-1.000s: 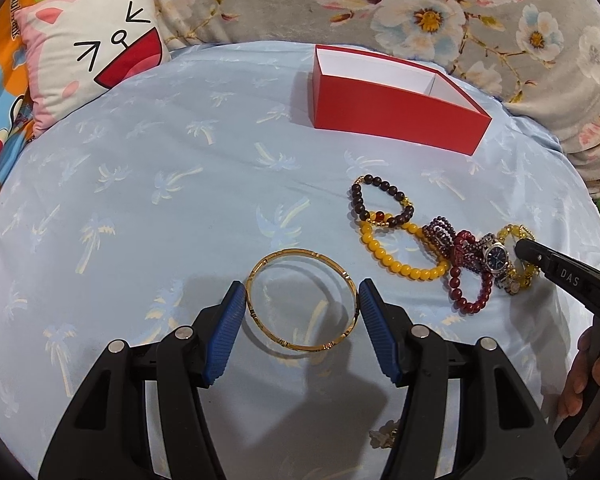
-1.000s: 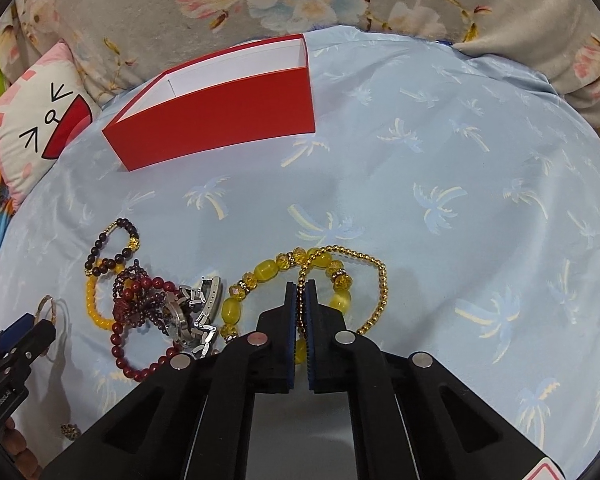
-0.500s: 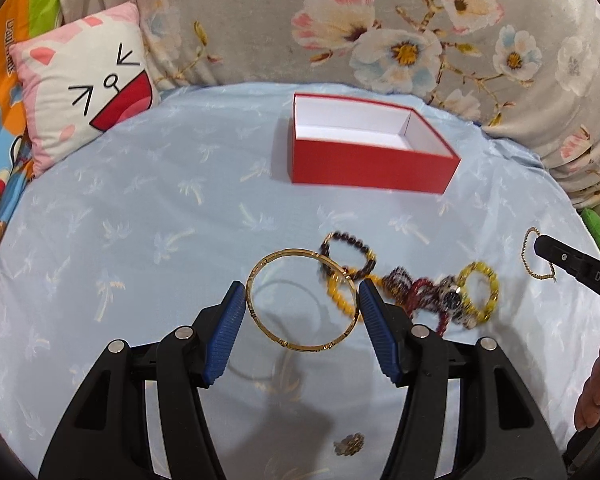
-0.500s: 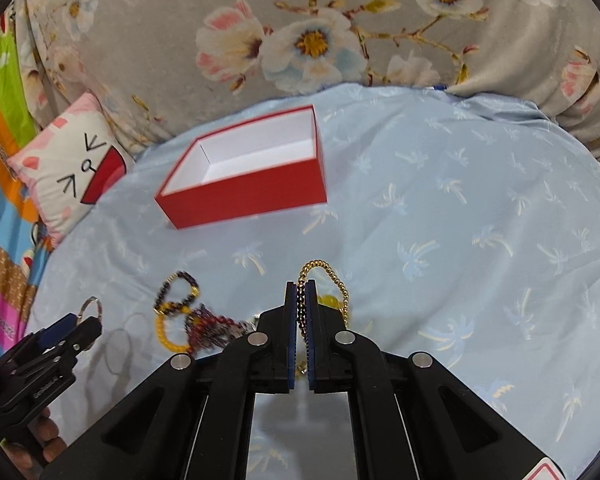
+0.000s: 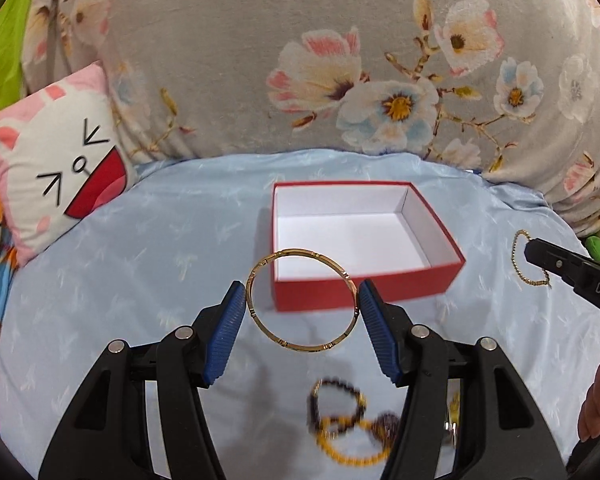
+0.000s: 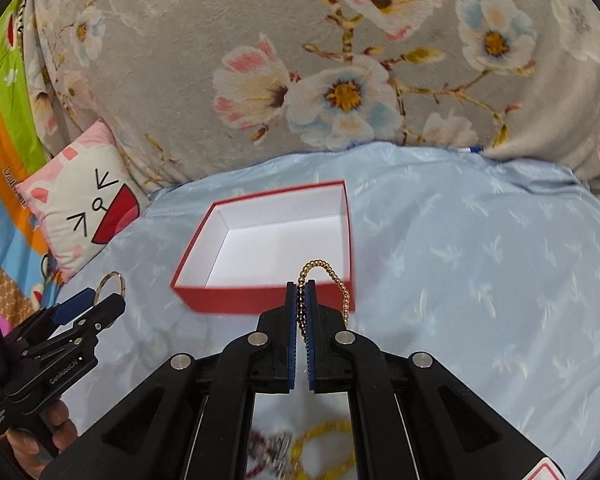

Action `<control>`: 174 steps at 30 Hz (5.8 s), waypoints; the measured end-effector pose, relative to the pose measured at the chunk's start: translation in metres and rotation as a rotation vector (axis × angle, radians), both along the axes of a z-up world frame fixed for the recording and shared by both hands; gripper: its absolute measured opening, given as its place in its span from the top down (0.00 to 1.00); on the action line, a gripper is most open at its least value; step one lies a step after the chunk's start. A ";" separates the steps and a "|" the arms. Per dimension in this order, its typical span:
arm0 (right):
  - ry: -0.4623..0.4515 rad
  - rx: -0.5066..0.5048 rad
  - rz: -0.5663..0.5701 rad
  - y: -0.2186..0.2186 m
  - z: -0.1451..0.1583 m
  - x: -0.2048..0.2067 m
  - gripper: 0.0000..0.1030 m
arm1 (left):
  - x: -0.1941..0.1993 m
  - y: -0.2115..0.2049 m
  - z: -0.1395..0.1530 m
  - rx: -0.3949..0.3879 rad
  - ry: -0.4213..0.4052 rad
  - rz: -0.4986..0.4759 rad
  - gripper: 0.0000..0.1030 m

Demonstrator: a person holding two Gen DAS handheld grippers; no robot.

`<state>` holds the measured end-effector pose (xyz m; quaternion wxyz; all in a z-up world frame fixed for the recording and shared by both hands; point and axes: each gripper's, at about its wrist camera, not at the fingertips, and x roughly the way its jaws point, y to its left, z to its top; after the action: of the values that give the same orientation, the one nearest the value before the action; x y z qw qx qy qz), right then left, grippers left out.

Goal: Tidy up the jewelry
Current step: 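Carry the chain bracelet with the right tool while the left tool carries the bangle to the red box, then open the right tool over the red box while the left tool releases the bangle inside, then move both tools back from the box to the jewelry row, then grasp a small flower ring with the left tool while the right tool grasps another flower ring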

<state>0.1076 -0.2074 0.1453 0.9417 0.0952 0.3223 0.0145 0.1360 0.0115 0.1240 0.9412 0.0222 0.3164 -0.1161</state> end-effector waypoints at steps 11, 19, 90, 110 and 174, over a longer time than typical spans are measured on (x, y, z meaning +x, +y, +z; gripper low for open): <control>0.051 0.028 0.049 -0.008 -0.011 0.128 0.96 | 0.115 -0.033 -0.016 0.010 0.044 -0.010 0.46; 0.122 0.008 0.050 -0.012 -0.045 0.186 0.96 | 0.170 -0.048 -0.044 0.021 0.098 -0.010 0.46; 0.145 -0.028 -0.021 0.025 -0.100 -0.151 0.50 | -0.176 0.030 -0.099 0.056 0.231 -0.043 0.38; 0.163 -0.012 -0.004 0.035 -0.113 -0.169 0.50 | -0.187 0.011 -0.125 0.047 0.276 -0.100 0.70; 0.207 0.046 0.040 0.035 -0.128 -0.102 0.83 | -0.103 0.001 -0.116 0.001 0.244 -0.055 0.84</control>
<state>0.0055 -0.1720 0.0169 0.9004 0.1114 0.4193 0.0307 0.0330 0.0124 0.0082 0.8921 0.0172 0.4279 -0.1437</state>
